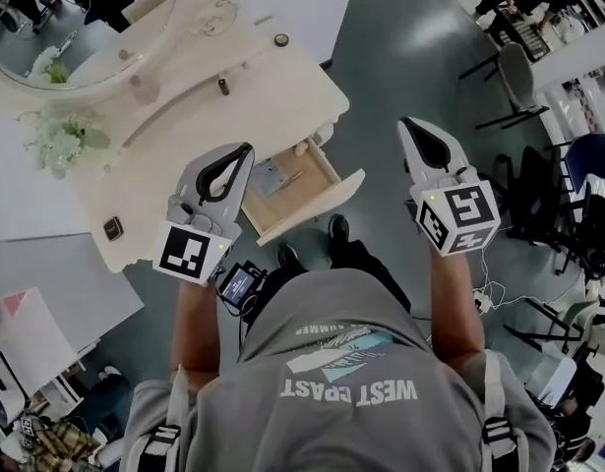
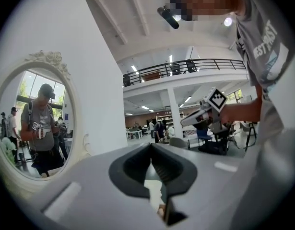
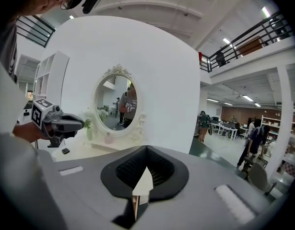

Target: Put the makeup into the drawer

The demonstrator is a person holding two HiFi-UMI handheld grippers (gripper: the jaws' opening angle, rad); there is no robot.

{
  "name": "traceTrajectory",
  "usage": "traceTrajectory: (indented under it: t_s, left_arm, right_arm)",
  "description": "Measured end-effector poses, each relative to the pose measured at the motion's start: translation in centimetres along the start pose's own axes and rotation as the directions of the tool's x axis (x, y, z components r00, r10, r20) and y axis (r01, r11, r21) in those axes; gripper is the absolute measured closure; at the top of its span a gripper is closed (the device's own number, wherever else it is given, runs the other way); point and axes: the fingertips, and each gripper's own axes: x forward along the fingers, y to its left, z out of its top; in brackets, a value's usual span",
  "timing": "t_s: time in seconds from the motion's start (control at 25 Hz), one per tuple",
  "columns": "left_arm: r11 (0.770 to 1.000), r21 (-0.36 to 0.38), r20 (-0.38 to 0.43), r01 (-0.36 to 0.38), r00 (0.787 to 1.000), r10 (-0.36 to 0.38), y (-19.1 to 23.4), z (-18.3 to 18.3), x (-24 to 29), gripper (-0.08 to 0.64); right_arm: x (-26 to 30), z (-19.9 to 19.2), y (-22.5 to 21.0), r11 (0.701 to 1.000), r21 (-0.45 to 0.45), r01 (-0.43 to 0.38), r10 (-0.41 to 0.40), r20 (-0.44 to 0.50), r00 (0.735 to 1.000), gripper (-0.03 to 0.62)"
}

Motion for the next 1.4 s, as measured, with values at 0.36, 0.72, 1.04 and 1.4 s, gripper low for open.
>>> traceTrajectory:
  t_s: [0.36,0.72,1.04,1.4]
  left_arm:
    - [0.979,-0.037,-0.114,-0.202,0.974,0.197,6.4,-3.6,0.0,0.558]
    - [0.93,-0.067,-0.219,-0.36,0.915,0.339,10.8,-6.0,2.0,0.558]
    - [0.887,-0.086,-0.318,-0.454,0.856,0.407,13.0,-9.7,3.4,0.558]
    - [0.864,-0.097,-0.424,-0.493,0.806,0.413,14.3,-14.9,6.6,0.558]
  right_arm:
    - [13.4,0.5,-0.6,0.983,-0.022,-0.18,0.18,-0.009,0.984,0.591]
    - [26.2,-0.4,-2.7,0.948,-0.061,-0.312,0.308,-0.072,0.949,0.591]
    - [37.0,-4.4,-3.7,0.907,-0.131,-0.4,0.381,-0.143,0.913,0.591]
    - [47.0,-11.0,-4.5,0.845,-0.218,-0.489,0.453,-0.193,0.87,0.589]
